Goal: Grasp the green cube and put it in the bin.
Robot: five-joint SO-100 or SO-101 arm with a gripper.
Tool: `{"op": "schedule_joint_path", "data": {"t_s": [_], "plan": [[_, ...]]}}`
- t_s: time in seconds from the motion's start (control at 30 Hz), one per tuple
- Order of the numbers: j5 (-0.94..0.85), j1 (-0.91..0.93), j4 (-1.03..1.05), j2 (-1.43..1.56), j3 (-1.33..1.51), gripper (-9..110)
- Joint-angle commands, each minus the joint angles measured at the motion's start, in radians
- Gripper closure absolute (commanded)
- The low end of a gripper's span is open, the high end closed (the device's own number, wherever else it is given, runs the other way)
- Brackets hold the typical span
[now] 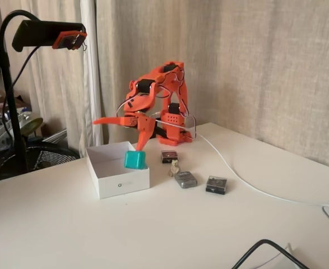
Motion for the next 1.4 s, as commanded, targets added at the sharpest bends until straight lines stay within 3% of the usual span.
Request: {"op": "schedule_joint_path", "data": {"t_s": [0.0,0.07,0.17,0.23,0.3,0.4,0.47,0.53,0.6,0.67,0.73,0.93,1.37], "plan": [[-0.009,0.025,-0.061,0.071,0.04,21],[0.006,0.031,0.009,0.097,0.006,21],[-0.025,0.1,-0.166,0.06,0.064,20],[-0.026,0.117,-0.061,0.06,0.02,20],[-0.048,0.13,-0.222,0.009,0.067,22],[-0.037,0.129,-0.074,-0.06,-0.1,20],[-0.061,0.137,-0.239,-0.118,-0.091,23],[-0.072,0.144,-0.084,-0.133,-0.173,18],[-0.052,0.163,-0.219,-0.153,-0.118,18],[-0.044,0.146,-0.055,-0.129,-0.153,17],[-0.025,0.138,-0.097,-0.13,-0.13,19],[-0.011,0.101,0.052,-0.067,-0.11,19],[-0.008,0.058,0.02,-0.069,-0.086,19]]}}
